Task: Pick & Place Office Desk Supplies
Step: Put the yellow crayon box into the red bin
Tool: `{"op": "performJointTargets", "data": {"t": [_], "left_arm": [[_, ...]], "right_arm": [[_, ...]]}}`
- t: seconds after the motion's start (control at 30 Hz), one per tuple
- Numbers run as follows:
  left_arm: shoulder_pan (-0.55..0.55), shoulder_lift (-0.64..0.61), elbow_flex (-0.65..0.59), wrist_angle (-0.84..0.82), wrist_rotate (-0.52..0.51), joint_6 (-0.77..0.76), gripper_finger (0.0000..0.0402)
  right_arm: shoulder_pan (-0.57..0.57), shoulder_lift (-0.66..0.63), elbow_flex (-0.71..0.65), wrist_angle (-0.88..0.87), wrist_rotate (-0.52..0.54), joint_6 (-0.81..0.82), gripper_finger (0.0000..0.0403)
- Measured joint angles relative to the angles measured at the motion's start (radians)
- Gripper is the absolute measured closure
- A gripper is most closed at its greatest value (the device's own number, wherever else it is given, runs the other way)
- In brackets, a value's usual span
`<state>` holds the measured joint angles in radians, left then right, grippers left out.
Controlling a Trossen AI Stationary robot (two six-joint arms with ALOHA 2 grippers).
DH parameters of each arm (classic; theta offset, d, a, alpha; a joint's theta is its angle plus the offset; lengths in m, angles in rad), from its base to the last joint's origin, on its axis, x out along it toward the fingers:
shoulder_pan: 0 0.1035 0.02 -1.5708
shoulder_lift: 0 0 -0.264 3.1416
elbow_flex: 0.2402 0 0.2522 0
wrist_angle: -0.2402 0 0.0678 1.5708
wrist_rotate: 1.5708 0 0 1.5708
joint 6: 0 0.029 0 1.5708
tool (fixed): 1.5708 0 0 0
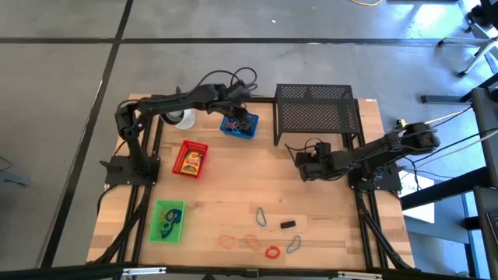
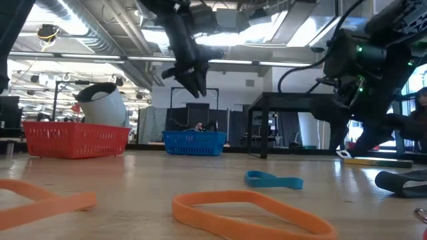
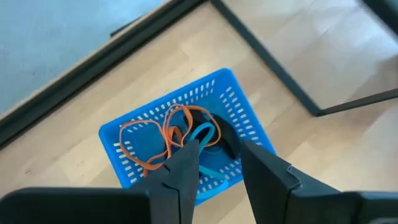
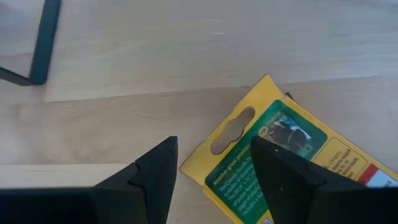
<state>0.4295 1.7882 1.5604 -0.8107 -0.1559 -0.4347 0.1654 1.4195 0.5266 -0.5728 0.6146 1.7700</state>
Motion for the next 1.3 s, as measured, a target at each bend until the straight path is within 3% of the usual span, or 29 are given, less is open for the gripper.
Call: {"op": "performJointTargets", "data": {"t": [0.23,0.63,0.87,1.13,1.3], "left_arm": [[-0.004,-0.069,0.0,0.004,-0.005,0.001,0.0297],[-0.03,-0.095,0.0,0.004,-0.006,0.002,0.0309],[-0.051,-0.095,0.0,0.004,-0.006,0.003,0.0311],[-0.07,-0.095,0.0,0.003,-0.007,0.003,0.0315],[-0.076,-0.095,0.0,0.003,-0.006,0.003,0.0316]], "right_arm": [[0.0,0.026,0.018,-0.015,-0.02,-0.07,0.0224],[0.001,0.026,0.049,-0.014,-0.125,-0.203,0.0345],[0.003,0.026,0.05,-0.014,-0.194,-0.348,0.0393],[0.054,-0.006,0.05,-0.013,-0.299,-0.543,0.0393],[0.092,-0.085,0.05,-0.014,-0.401,-0.551,0.0393]]}}
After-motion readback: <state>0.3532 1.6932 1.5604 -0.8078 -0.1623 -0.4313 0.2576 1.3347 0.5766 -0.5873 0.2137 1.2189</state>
